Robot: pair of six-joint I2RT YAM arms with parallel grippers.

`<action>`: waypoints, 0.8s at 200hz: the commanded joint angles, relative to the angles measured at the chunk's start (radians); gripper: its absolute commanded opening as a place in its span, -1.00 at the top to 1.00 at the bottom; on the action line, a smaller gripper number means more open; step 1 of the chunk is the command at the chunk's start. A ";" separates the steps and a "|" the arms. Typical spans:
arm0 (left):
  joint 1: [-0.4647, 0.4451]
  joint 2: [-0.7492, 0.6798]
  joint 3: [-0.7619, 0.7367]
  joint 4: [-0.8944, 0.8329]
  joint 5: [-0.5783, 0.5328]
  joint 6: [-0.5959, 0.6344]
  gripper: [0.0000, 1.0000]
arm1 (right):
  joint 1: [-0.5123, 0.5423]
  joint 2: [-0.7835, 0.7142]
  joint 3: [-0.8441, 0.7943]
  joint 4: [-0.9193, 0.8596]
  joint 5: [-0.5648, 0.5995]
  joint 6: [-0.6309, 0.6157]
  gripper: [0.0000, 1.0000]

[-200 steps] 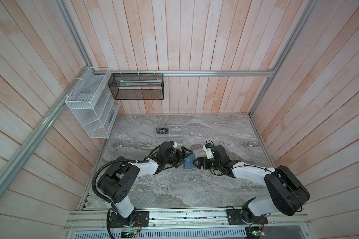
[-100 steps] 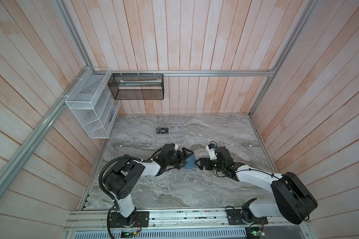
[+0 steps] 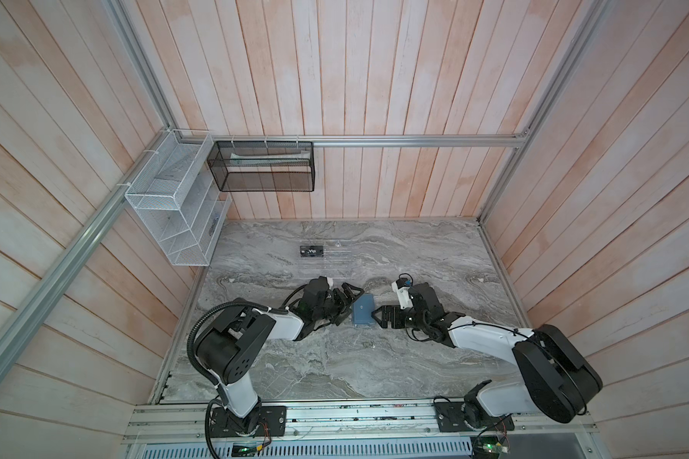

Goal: Take the credit cards out of the card holder

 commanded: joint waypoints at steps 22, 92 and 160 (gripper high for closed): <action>0.017 -0.032 -0.018 0.002 -0.051 0.002 -1.00 | 0.045 0.042 0.060 -0.018 0.050 -0.004 -0.96; 0.035 -0.009 -0.025 0.041 -0.071 -0.034 -1.00 | 0.158 0.122 0.160 -0.066 0.270 0.024 -0.96; 0.047 0.046 -0.025 0.102 -0.063 -0.093 -1.00 | 0.241 0.185 0.218 -0.061 0.497 0.169 -0.96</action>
